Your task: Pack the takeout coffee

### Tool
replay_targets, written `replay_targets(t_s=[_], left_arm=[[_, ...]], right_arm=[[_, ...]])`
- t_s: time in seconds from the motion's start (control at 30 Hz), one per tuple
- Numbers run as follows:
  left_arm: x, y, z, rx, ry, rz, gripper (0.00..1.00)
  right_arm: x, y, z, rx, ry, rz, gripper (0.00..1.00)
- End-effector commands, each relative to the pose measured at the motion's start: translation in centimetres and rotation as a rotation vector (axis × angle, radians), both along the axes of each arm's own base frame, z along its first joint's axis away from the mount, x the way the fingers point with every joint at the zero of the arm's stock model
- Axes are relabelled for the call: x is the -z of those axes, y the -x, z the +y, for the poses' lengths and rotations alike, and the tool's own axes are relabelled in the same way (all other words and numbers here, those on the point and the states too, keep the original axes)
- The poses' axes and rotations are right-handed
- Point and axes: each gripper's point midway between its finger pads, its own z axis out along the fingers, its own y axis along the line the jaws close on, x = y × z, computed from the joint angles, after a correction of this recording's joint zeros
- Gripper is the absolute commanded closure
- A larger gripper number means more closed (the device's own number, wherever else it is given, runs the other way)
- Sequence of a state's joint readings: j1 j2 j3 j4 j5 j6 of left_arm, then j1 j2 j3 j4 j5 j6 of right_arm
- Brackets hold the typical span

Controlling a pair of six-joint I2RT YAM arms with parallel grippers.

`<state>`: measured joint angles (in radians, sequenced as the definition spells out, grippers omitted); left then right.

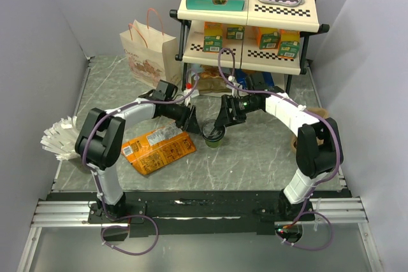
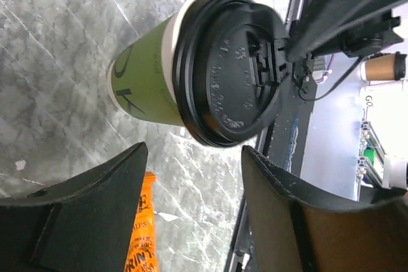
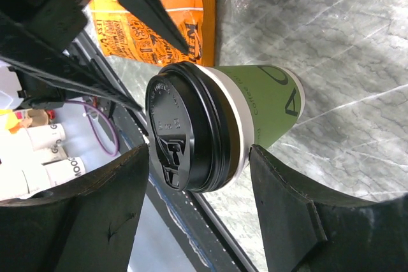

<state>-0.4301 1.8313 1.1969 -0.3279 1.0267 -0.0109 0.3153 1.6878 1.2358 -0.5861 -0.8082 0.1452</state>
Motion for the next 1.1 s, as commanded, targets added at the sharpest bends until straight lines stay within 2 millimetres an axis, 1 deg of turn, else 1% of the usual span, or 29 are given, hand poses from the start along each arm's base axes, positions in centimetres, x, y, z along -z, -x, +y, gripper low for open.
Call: replay_targets(t_s=[0.0,0.23,0.5,0.83,1.07], left_arm=[[0.3,-0.8,-1.0,0.01,0.012,-0.049,0.34],[0.6,-0.4,-1.5,0.02,0.009,-0.023,0.35],[-0.6,-0.7,-1.9,0.013,0.035,-0.021,0.35],[-1.0,-1.2,-2.5,0.003,0.047,-0.017,0.35],[-1.2,-1.4,-2.9,0.007,0.051,-0.013,0.35]], right_arm=[[-0.1,-0.4,0.3,0.009,-0.035,0.021,0.29],[-0.1,-0.5,0.4,0.009,-0.043,0.029,0.29],[0.1,-0.3,0.5,0.009,-0.05,0.043,0.3],[0.3,0.0,0.7,0.004,-0.064,0.058,0.32],[0.2,0.0,0.8,0.003,-0.073,0.063,0.34]])
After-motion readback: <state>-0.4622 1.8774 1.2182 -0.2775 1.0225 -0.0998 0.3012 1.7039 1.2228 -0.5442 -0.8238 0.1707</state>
